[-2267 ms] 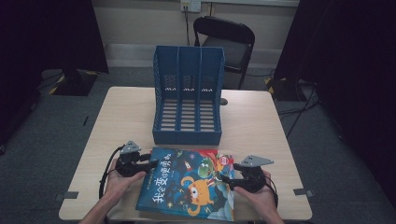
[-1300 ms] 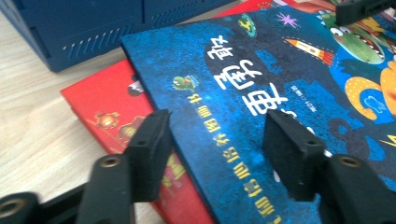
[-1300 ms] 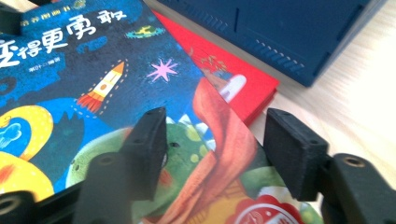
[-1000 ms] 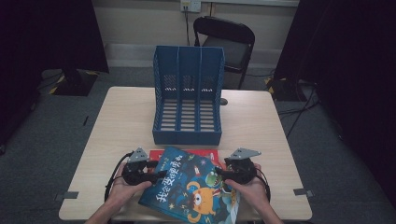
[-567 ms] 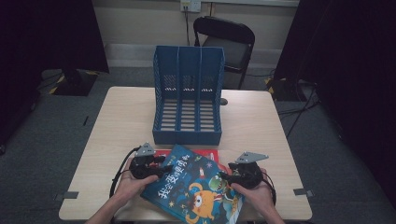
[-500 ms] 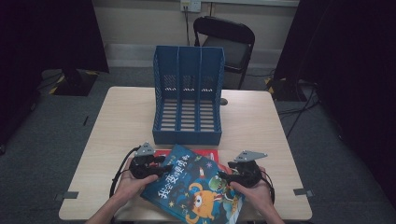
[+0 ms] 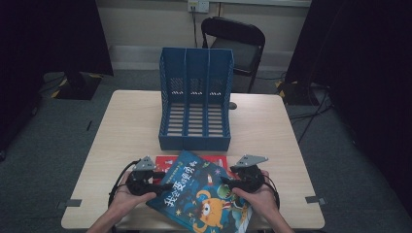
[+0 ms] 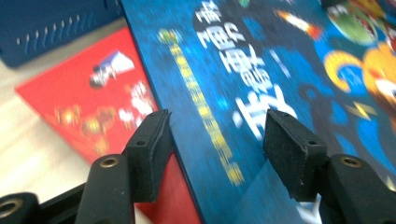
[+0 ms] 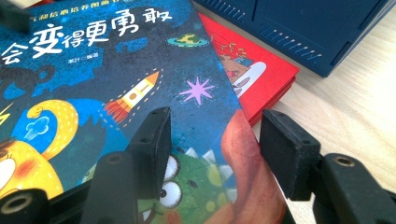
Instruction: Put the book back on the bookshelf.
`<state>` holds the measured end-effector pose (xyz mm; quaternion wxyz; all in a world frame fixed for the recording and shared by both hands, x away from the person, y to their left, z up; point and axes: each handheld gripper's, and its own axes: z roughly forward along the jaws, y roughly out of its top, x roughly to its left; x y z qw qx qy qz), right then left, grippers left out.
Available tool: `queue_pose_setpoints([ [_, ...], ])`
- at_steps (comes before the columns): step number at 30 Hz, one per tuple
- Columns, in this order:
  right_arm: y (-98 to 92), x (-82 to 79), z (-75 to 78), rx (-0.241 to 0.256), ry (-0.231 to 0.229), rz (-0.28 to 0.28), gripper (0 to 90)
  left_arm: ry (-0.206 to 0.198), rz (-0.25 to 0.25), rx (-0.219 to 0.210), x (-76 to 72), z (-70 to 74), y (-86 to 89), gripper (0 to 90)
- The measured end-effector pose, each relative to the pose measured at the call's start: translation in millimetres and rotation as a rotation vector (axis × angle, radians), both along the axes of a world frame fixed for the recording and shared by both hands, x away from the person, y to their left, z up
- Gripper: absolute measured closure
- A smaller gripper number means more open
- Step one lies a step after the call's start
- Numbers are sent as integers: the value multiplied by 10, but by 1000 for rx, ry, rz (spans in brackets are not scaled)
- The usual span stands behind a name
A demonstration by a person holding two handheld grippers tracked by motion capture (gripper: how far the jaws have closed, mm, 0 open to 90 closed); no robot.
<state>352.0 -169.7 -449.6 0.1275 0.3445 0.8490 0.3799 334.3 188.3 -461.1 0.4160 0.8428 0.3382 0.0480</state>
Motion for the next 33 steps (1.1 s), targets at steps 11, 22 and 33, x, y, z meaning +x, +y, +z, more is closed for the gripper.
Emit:
queue_pose_setpoints([
  [11, 3, -4, 1, -1, -1, -2, 444, -7, -34, 34, -171, 14, 52, 364],
  [22, -18, -43, 20, -17, -9, -1, 453, -24, -10, 46, -90, 12, -65, 364],
  [33, -55, -45, 37, -30, -11, -1, 443, -44, -11, 50, 145, 23, -342, 379],
])
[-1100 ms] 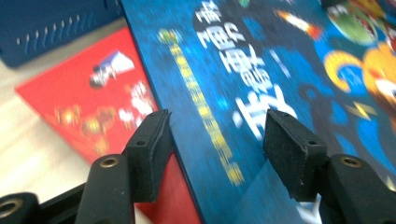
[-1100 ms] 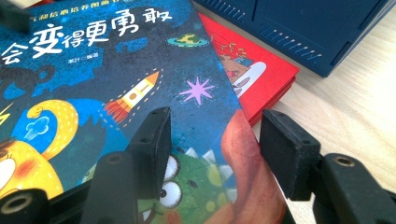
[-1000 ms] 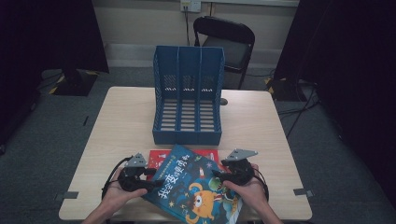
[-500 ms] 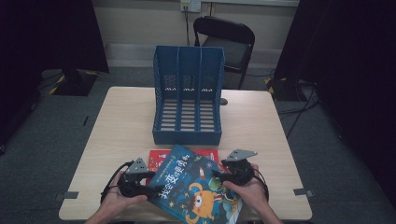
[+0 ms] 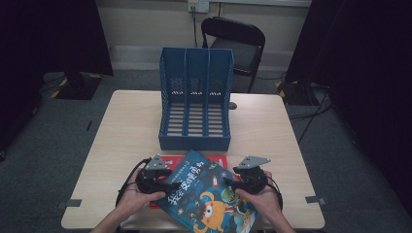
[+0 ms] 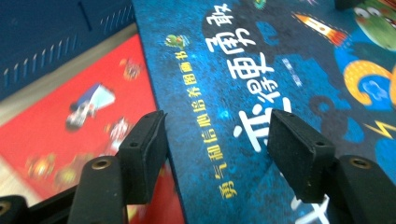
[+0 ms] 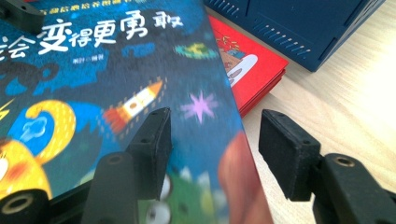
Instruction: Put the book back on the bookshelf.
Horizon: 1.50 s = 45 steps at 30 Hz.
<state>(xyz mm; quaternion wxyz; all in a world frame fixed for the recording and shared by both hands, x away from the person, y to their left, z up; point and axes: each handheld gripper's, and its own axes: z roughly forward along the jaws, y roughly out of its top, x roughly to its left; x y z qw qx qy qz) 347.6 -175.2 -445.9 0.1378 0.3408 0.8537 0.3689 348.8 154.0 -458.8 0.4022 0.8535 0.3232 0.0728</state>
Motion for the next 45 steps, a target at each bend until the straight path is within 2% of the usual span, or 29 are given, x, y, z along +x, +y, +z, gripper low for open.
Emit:
queue_pose_setpoints([
  [4, 26, 16, 3, -1, -1, 3, 440, -17, -12, 21, 94, 23, -128, 396],
  [7, 34, 24, 1, 0, 1, 7, 440, -14, -8, 11, 173, 20, -186, 412],
  [11, 42, 16, -3, 1, 4, 21, 483, -10, -13, 0, 189, 12, -171, 415],
  [13, 39, 20, -5, 5, 12, 16, 483, 5, -15, 0, 185, 17, -136, 428],
  [15, 37, 22, -8, 7, 13, 16, 483, 33, -20, -12, 161, 18, -76, 445],
  [17, 36, 21, -9, 9, 14, 15, 484, 44, -37, -16, 105, 14, 11, 450],
  [21, 37, 21, -8, 7, 16, 13, 484, 37, -46, -23, -30, 3, 140, 453],
  [23, 38, 22, -7, 7, 18, 12, 484, 38, -55, -9, -86, 14, 198, 452],
  [26, 36, 21, -9, 11, 19, 9, 483, 44, -44, -27, -152, -6, 296, 440],
  [31, 36, 20, -7, 9, 18, 9, 476, 24, -53, -31, -280, -29, 462, 417],
  [34, 37, 15, -9, 10, 13, 9, 476, 26, -45, -29, -326, -29, 482, 401],
  [38, 37, 15, -9, 10, 11, 10, 476, 19, -45, -18, -391, -29, 461, 337],
  [40, 35, 17, -9, 11, 14, 9, 475, 17, -46, -17, -402, -30, 465, 338],
  [43, 34, 14, -8, 10, 10, 8, 473, 1, -76, -5, -409, -35, 489, 346],
  [45, 36, 6, -7, 7, 6, 8, 474, -3, -67, 4, -418, -34, 471, 347],
])
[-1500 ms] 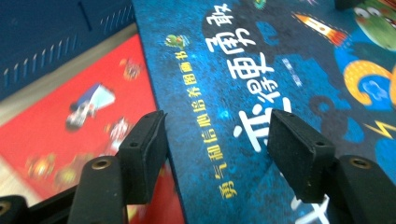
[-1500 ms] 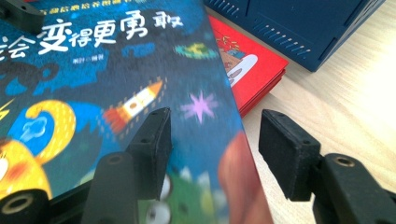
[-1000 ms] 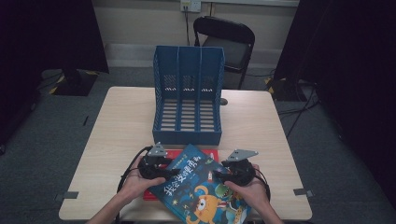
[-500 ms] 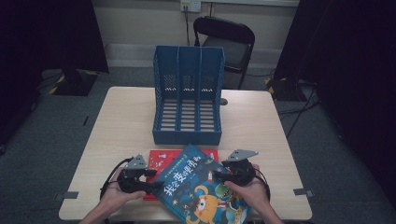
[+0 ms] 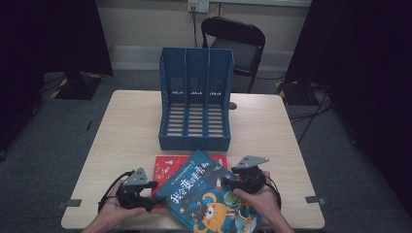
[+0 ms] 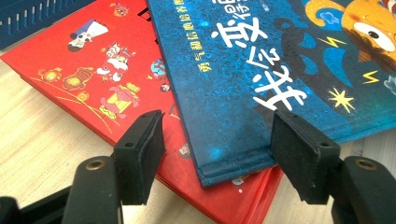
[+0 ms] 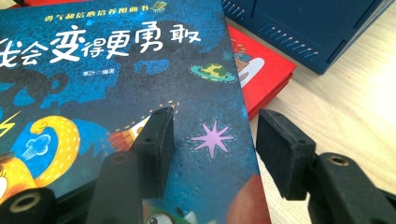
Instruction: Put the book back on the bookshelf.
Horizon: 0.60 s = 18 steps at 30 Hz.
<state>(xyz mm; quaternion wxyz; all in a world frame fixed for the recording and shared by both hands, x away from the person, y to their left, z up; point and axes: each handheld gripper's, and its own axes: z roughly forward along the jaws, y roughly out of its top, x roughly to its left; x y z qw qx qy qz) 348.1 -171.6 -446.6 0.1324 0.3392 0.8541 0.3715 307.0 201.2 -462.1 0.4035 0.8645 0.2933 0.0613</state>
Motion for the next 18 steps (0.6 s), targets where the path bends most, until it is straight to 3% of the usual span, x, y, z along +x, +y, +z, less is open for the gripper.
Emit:
queue_pose_setpoints([
  [3, -6, 4, 0, 1, 0, -1, 470, -10, 18, 13, 12, -4, -1, 299],
  [18, -81, -16, 3, -2, -3, -29, 473, -9, 107, 8, 233, 5, -71, 358],
])
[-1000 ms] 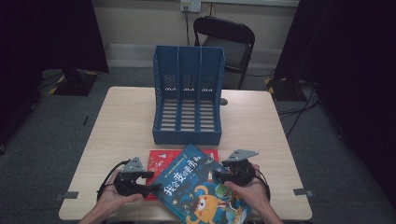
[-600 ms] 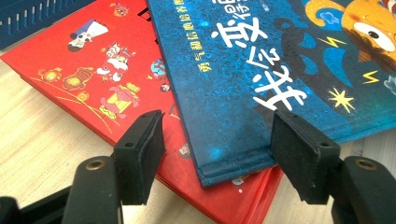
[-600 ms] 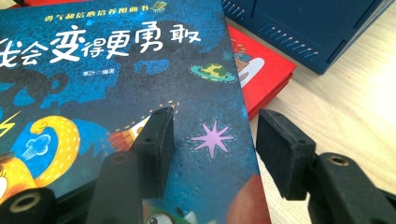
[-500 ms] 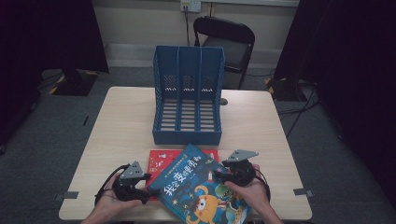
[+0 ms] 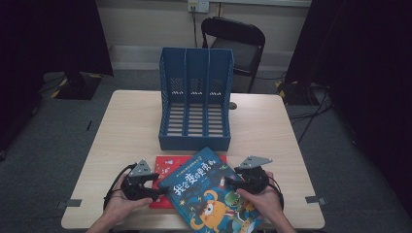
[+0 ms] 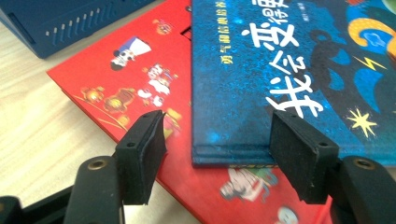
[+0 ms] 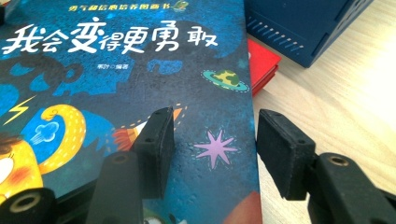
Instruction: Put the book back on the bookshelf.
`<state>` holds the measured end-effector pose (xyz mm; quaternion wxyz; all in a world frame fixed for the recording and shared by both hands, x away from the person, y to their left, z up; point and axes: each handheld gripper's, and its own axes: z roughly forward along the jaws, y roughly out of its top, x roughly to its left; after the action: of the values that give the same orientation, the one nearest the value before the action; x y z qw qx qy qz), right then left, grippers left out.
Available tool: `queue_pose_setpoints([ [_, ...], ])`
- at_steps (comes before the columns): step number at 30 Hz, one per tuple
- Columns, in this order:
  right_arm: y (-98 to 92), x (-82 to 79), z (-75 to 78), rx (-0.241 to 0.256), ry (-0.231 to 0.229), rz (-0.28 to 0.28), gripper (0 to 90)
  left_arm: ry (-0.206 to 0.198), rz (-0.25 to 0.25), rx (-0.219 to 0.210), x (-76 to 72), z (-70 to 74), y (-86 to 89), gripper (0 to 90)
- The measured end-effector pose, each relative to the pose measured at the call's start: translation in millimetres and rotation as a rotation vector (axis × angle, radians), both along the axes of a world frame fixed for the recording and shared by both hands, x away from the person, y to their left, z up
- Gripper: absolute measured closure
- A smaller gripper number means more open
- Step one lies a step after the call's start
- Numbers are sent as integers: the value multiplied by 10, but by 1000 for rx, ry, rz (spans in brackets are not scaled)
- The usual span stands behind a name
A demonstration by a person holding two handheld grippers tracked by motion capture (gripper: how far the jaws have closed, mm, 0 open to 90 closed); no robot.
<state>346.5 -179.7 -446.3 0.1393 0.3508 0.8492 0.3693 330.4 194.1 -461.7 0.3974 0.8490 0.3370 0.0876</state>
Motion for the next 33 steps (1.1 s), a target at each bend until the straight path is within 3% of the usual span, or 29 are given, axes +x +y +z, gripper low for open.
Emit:
queue_pose_setpoints([
  [5, -32, -10, -1, 2, 3, -14, 472, -10, 29, -8, 60, -7, -25, 375],
  [12, -66, -32, -3, 1, -1, -33, 467, 14, 50, -9, 201, 7, -77, 395],
  [19, -101, -65, -6, 3, -5, -39, 459, 2, 85, -33, 286, -13, -102, 432],
  [22, -106, -64, -10, 6, -9, -33, 457, 9, 93, -46, 270, -14, -93, 447],
  [24, -108, -66, -12, 7, -11, -32, 458, 36, 81, -55, 237, 1, -84, 458],
  [25, -109, -66, -13, 9, -12, -31, 458, 57, 69, -82, 197, -2, -75, 461],
  [28, -116, -68, -16, 13, -11, -31, 459, 61, 43, -74, 58, 5, -62, 472],
  [30, -119, -71, -18, 15, -13, -31, 459, 84, 12, -106, -18, -4, -52, 474],
  [33, -118, -71, -16, 13, -12, -31, 459, 91, 14, -128, -24, -15, -61, 468],
])
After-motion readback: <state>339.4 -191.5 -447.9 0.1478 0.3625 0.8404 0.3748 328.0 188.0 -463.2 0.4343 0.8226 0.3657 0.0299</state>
